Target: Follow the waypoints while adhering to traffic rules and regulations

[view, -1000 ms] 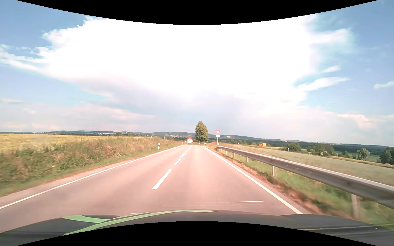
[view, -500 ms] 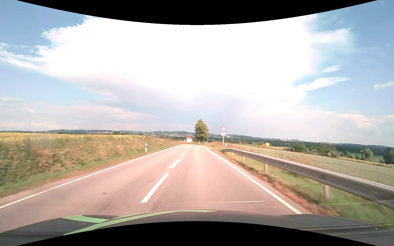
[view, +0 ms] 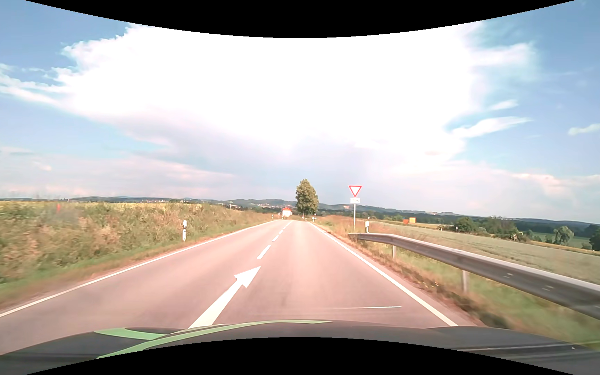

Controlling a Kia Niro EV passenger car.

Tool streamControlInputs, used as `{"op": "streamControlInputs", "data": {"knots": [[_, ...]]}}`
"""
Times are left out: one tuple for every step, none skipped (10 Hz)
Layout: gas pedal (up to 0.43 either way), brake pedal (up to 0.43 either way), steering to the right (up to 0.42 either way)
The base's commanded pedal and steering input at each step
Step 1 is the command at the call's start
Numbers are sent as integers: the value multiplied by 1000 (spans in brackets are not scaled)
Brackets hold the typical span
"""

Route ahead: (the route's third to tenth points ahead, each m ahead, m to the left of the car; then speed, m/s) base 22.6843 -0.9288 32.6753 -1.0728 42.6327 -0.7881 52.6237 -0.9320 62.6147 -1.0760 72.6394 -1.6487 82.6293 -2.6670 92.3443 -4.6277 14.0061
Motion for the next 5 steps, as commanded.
{"op": "streamControlInputs", "data": {"knots": [[0, 0, 3], [8, 0, 3], [20, 0, 3], [28, 0, 3], [28, 0, 2]]}}
